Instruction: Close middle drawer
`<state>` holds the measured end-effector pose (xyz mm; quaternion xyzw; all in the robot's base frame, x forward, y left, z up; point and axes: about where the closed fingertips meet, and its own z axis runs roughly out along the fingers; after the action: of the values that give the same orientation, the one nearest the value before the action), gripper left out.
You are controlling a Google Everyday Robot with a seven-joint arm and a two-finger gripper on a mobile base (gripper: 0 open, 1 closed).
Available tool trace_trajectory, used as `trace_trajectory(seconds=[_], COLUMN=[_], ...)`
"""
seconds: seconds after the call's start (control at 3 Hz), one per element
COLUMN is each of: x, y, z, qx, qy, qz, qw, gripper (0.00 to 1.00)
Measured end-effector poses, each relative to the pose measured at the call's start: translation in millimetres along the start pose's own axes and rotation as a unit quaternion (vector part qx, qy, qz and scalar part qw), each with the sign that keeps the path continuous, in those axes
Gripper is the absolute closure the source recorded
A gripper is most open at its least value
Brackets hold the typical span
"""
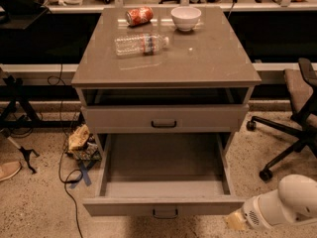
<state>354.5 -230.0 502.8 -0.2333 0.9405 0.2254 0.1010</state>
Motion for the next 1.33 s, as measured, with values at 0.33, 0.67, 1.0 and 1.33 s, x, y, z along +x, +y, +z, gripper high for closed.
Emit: trace_trajectory(seconds=[0.33, 0.67, 1.0, 1.33], x=[8.8, -3.1, -36.3, -57.7], y=[-19.0, -33.4, -44.7, -47.3], z=[52.8, 95.0, 118.0, 121.6], qx=[-0.011, -0.009, 0.002, 0.007], qy=[-0.016, -0.037, -0.074, -0.099], qz=[0.047, 0.081, 0.098, 0.1], qw=[0.9987, 0.996, 0.9924, 0.9901], gripper=[1.0, 1.0, 1.0, 1.0])
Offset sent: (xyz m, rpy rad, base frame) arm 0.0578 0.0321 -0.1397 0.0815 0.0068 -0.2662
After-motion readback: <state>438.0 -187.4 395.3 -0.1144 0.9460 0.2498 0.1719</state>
